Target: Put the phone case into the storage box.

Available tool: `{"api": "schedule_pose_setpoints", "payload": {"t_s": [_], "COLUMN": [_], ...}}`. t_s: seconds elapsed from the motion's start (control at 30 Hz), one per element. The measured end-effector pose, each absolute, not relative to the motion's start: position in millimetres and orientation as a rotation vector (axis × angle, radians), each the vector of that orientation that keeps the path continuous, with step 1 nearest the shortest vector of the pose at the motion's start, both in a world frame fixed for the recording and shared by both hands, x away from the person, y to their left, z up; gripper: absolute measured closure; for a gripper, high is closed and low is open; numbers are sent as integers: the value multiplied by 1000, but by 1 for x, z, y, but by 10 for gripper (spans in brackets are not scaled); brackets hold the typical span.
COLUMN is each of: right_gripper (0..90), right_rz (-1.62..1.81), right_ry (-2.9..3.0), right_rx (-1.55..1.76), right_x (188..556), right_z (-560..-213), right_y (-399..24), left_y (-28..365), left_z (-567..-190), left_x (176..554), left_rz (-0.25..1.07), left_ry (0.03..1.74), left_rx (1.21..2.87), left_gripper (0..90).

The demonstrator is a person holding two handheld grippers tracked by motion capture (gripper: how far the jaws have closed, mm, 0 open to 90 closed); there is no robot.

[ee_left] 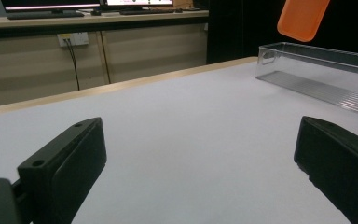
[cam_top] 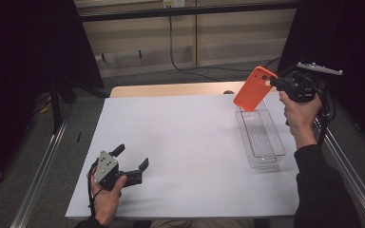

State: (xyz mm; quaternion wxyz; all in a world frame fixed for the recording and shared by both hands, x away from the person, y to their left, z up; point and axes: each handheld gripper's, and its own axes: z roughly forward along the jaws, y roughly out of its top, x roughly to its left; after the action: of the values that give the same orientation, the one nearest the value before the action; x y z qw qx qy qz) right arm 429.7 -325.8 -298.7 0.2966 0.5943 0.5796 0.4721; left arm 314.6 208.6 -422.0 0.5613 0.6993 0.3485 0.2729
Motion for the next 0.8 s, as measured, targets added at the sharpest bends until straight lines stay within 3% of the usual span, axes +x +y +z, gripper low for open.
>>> {"api": "schedule_pose_setpoints", "payload": {"t_s": [0.8], "right_gripper": [824], "right_rz": [1113], "right_ry": [1563], "right_rx": [1528], "right_x": [457], "right_z": [-317], "right_y": [-335], "left_y": [208], "left_z": [-423], "left_x": [315], "left_rz": [627], "left_ry": [828], "left_rx": [1657], "left_gripper": [17]}}
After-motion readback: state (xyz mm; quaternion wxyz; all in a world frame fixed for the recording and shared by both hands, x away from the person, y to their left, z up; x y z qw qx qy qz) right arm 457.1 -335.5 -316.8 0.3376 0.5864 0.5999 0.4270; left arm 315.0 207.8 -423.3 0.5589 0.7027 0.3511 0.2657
